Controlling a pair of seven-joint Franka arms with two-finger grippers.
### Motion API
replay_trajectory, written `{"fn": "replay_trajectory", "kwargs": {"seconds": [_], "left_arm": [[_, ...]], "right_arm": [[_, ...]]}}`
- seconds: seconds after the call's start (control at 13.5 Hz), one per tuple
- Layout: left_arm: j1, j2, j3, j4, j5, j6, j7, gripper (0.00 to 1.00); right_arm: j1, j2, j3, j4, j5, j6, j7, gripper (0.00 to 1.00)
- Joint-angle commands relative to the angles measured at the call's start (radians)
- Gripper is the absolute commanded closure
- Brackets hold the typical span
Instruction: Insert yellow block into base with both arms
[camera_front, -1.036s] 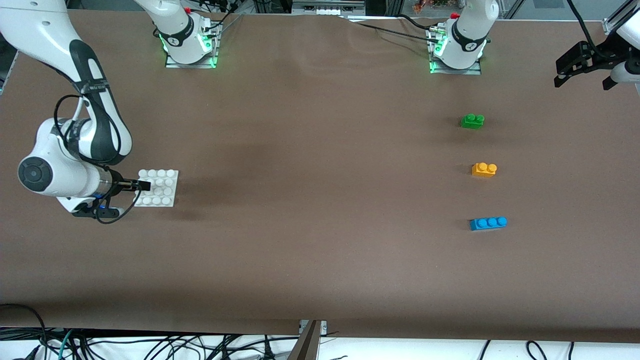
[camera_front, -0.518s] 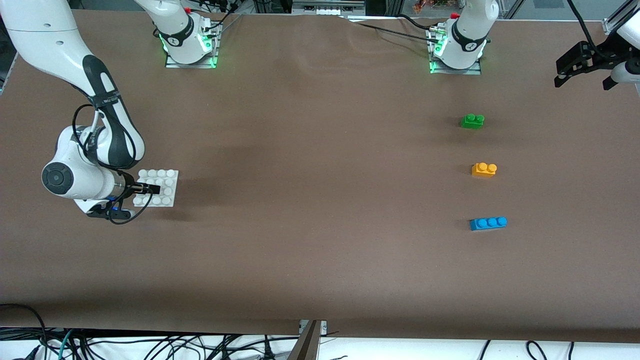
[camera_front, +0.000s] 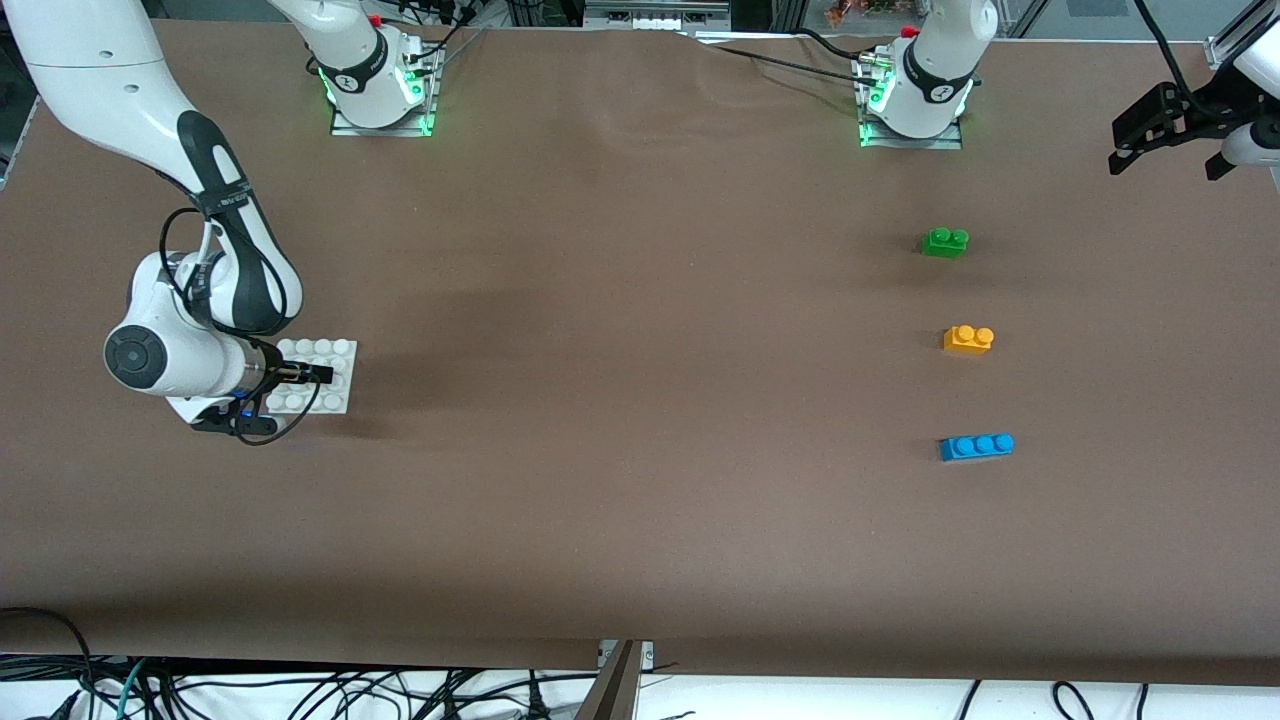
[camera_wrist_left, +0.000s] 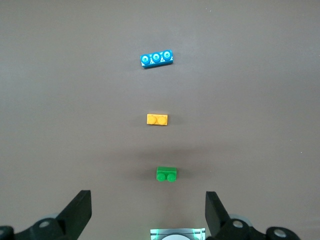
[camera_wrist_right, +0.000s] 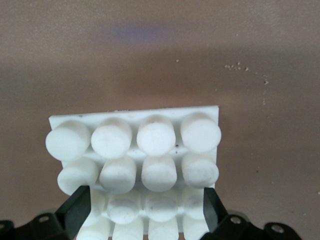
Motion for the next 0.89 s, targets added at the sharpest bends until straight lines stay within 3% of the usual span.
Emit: {"fn": "replay_trajectory", "kwargs": {"seconds": [0.0,0.81], "left_arm": [[0.007,0.0,-0.005,0.012,-0.001,-0.005,-0.004,0.0],[0.007,0.0,-0.005,0.014,-0.001,-0.006,-0.003,0.0]], "right_arm": [[0.002,-0.02,0.003,-0.037,-0.012,0.015,0.015,0.0],[0.002,-0.035,-0.008,-0.035,-0.041,0.004,-0.014,0.0]]}}
